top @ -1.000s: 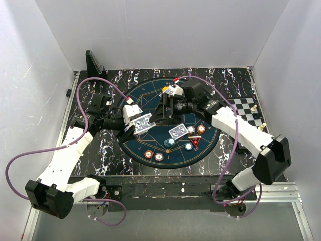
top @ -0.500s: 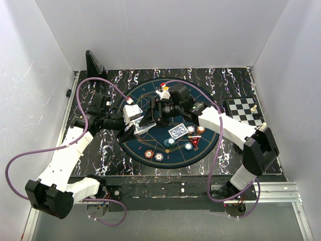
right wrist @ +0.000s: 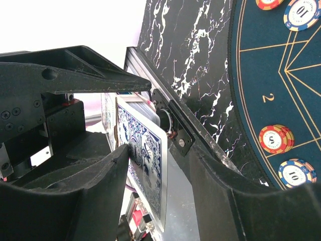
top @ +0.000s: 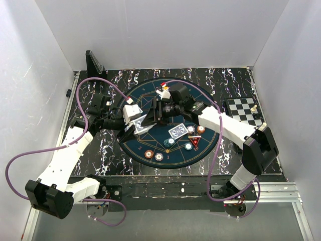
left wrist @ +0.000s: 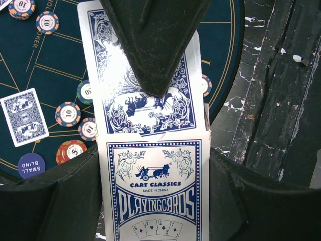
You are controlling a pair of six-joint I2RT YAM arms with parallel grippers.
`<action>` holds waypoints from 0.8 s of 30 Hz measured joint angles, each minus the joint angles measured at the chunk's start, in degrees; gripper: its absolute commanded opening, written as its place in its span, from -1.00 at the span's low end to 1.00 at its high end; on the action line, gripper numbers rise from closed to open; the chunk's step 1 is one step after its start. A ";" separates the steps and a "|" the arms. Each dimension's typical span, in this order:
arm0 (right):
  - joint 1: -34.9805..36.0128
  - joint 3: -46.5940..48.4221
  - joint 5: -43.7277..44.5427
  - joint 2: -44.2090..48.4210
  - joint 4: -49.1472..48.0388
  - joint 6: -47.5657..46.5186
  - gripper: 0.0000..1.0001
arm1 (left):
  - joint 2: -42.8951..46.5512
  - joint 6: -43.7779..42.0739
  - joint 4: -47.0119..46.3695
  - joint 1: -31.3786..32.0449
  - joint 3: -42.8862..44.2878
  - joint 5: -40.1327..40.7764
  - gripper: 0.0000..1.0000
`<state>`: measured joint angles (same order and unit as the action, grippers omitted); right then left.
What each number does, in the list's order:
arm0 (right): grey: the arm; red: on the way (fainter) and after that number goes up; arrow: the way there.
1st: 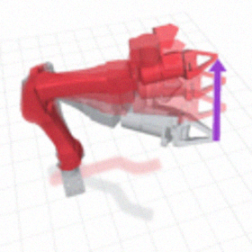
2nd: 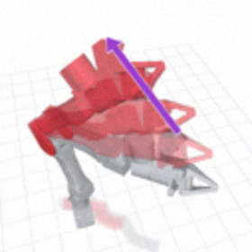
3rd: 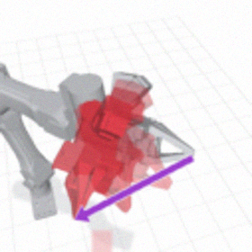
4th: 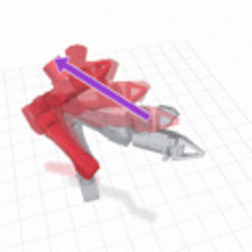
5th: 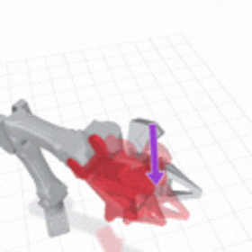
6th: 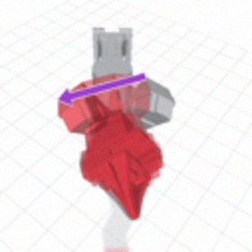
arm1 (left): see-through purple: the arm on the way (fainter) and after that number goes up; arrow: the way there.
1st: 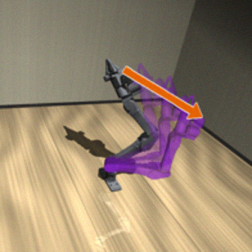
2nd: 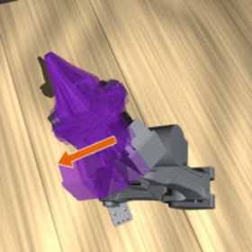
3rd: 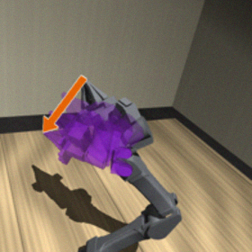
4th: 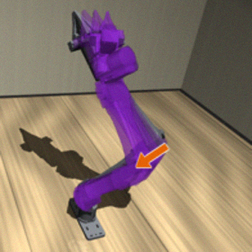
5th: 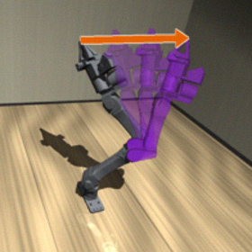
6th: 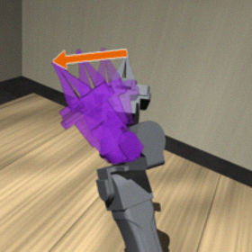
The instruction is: Distribute texas hold em gaming equipment
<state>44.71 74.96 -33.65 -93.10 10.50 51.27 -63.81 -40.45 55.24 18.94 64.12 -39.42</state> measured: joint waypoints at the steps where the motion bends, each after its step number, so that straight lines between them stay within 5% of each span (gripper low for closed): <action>1: -0.11 0.00 -0.02 0.00 0.00 0.04 0.11 | 0.00 0.00 0.02 0.00 0.00 0.00 -0.89; 19: -2.47 0.00 0.55 1.46 0.66 -0.70 0.08 | 0.00 0.00 -0.20 0.00 0.00 -0.24 -0.90; 24: -2.78 0.00 0.55 1.64 1.86 -1.70 0.43 | 0.00 -0.02 -0.20 0.00 0.00 -0.24 -0.91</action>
<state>41.93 74.96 -33.10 -91.46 12.36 49.56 -63.81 -40.47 55.05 18.94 64.12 -39.66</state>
